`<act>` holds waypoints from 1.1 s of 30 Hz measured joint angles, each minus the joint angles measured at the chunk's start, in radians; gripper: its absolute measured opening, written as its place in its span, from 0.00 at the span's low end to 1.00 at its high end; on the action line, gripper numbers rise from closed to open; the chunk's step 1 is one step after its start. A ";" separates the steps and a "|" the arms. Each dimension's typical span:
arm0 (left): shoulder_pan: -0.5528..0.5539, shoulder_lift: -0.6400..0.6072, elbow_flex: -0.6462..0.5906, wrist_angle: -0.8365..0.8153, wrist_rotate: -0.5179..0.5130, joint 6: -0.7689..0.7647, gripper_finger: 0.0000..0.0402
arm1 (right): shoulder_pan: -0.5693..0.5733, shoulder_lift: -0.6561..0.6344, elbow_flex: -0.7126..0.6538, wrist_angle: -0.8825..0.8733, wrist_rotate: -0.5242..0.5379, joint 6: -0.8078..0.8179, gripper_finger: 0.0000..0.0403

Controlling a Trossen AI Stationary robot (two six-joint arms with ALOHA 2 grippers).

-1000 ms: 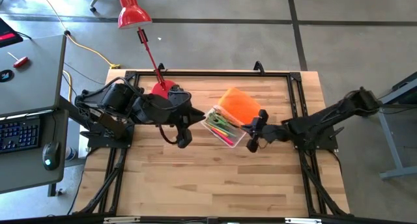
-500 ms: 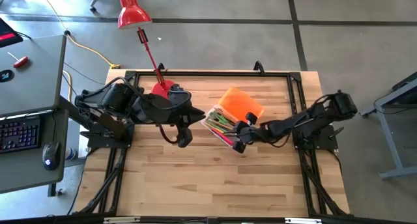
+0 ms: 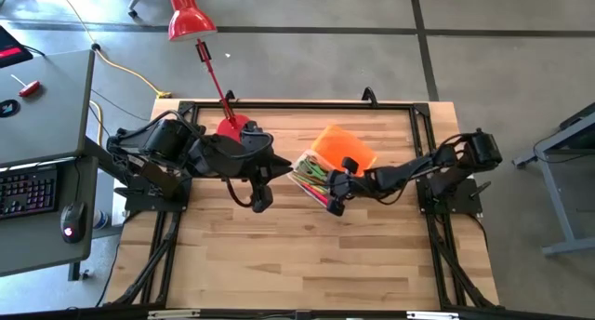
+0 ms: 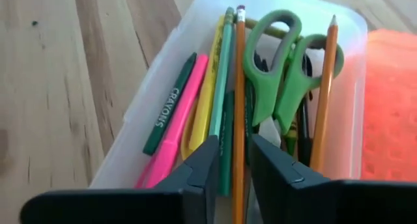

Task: Pick & place school supplies into a supply box
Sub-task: Close the lid of the supply box

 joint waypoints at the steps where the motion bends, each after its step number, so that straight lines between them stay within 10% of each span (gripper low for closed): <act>1: 0.000 0.000 0.000 0.000 0.000 0.002 0.21 | 0.000 -0.001 0.007 -0.015 -0.001 -0.014 0.18; 15: 0.000 0.000 0.000 -0.001 -0.004 0.017 0.21 | 0.002 -0.452 0.085 -0.615 0.259 -0.105 0.23; 23: 0.000 0.000 0.000 -0.034 -0.078 0.017 0.21 | 0.002 -0.809 -0.257 -0.527 0.199 0.256 0.23; 33: 0.000 0.048 0.001 -0.036 -0.140 0.018 0.21 | -0.016 -0.836 -0.390 -0.493 0.205 0.319 0.02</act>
